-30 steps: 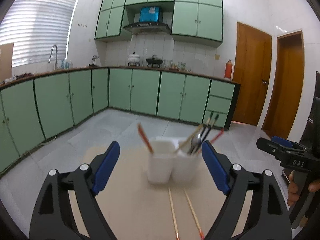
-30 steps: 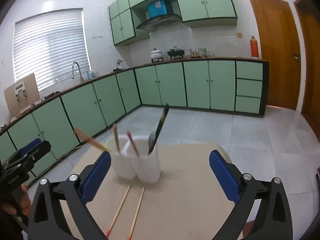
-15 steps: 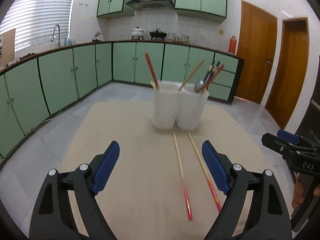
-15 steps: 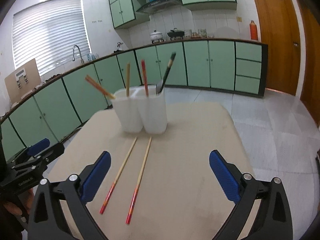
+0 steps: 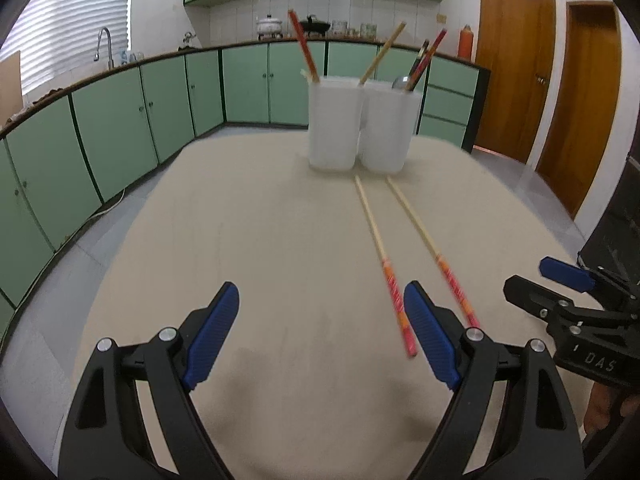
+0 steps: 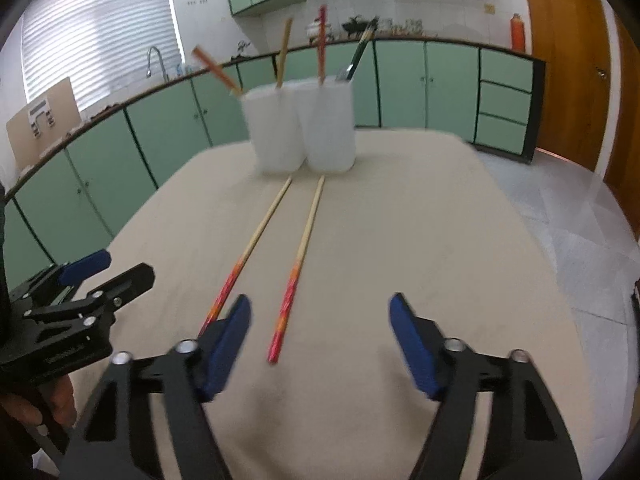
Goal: Organize utensils
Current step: 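Withdraw both open tools from the holder toward the last two chopsticks, then grasp a red-patterned chopstick with the right tool while the left tool grasps another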
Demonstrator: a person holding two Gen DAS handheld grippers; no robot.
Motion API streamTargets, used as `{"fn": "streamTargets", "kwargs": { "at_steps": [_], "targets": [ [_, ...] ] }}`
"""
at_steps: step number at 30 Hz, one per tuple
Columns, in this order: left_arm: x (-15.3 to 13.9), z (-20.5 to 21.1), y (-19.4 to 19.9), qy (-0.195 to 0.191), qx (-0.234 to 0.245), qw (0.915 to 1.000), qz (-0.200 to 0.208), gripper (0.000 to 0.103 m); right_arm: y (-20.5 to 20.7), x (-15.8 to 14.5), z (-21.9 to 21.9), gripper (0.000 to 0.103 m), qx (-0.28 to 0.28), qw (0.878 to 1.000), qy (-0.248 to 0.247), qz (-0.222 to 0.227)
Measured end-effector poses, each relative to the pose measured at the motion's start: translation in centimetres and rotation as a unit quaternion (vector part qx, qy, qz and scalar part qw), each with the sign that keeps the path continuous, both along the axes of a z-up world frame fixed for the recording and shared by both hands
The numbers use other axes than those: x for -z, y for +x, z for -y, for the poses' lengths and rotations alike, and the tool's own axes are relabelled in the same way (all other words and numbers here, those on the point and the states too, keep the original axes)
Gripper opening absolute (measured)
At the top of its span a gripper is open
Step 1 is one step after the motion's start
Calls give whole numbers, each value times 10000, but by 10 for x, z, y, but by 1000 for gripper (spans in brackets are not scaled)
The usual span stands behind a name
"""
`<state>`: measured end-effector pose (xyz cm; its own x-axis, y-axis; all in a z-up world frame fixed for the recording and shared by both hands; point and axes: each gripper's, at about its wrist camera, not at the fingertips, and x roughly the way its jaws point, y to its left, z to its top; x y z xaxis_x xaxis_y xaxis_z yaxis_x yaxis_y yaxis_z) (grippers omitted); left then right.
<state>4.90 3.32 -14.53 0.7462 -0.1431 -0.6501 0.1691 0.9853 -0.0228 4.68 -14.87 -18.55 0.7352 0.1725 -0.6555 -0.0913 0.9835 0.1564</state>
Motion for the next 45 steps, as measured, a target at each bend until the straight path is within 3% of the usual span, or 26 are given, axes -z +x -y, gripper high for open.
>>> {"fn": "streamTargets", "kwargs": {
  "at_steps": [5, 23, 34, 40, 45],
  "targets": [
    [13, -10, -1, 14, -85, 9998, -205, 82, -1, 19, -16, 39, -205, 9993, -6, -300],
    [20, -7, 3, -112, -37, 9995, -299, 82, 1, 30, -36, 9, -210, 9989, -347, -244],
    [23, 14, 2, -173, 134, 9989, -421, 82, -1, 25, -17, 6, -63, 9995, -206, -242],
    [32, 33, 2, -181, 253, 9977, -599, 76, -3, 17, 3, 6, 139, 9998, -104, -122],
    [39, 44, 5, -114, 228, 9974, -681, 64, -5, 16, 15, 6, 225, 9997, -32, -95]
  ]
}}
